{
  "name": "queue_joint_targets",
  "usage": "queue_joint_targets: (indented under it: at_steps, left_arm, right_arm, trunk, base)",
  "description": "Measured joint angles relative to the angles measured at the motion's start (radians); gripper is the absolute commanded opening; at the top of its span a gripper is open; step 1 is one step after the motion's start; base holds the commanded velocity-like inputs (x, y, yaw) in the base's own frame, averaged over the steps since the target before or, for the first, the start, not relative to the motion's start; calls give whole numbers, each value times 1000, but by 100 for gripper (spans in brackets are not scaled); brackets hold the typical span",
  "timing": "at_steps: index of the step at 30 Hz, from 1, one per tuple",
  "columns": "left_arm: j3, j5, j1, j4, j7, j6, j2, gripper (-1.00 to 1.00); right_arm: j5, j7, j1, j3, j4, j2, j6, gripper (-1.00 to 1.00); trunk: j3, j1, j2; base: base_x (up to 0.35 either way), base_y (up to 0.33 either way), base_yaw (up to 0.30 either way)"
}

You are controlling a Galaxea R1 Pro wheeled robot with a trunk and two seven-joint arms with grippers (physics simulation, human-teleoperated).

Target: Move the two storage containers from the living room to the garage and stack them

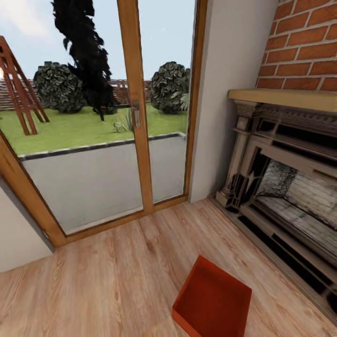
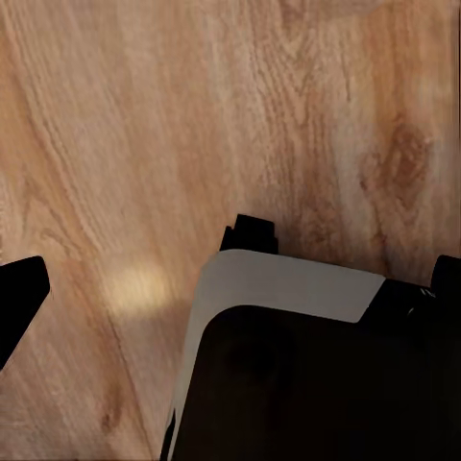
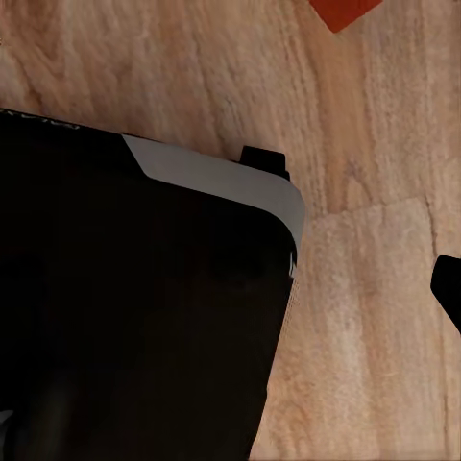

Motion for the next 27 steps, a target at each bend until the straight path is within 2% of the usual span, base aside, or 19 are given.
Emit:
queue_joint_targets:
  at_steps: [11, 27]
  left_arm:
    - [0, 0, 0, 0, 0, -1, 0, 100]
    - [0, 0, 0, 0, 0, -6, 0, 100]
  right_arm:
    - [0, 0, 0, 0, 0, 0, 0, 100]
    - [-1, 0, 0, 0, 0, 0, 0, 100]
  trunk:
    - [0, 0, 0]
    - [0, 0, 0]
  base:
    - [259, 187, -247]
    - [13, 8, -247]
